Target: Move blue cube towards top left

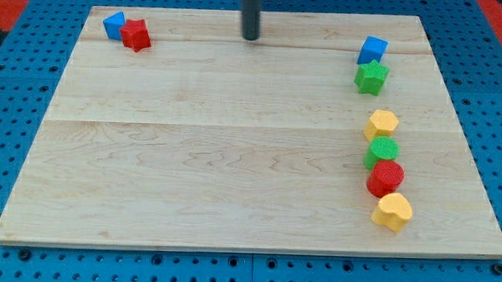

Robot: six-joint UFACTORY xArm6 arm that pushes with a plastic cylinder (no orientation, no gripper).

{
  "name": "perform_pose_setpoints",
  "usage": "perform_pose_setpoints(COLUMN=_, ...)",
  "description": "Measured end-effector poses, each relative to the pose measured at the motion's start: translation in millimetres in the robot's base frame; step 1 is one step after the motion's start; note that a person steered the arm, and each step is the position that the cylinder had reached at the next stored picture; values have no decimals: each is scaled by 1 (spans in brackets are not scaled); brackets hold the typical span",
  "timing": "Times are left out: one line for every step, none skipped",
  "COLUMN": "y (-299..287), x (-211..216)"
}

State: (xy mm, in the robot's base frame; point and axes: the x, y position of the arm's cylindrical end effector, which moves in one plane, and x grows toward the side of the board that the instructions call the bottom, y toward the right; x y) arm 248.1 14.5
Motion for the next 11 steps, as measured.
perform_pose_setpoints(y=62, x=0)
perform_pose_setpoints(y=112, x=0)
perform_pose_setpoints(y=158, x=-1)
perform_pose_setpoints(y=191, x=-2)
perform_pose_setpoints(y=199, x=4)
perform_pose_setpoints(y=199, x=18)
perform_pose_setpoints(y=199, x=28)
perform_pose_setpoints(y=199, x=37)
perform_pose_setpoints(y=206, x=49)
perform_pose_setpoints(y=211, x=58)
perform_pose_setpoints(y=210, x=59)
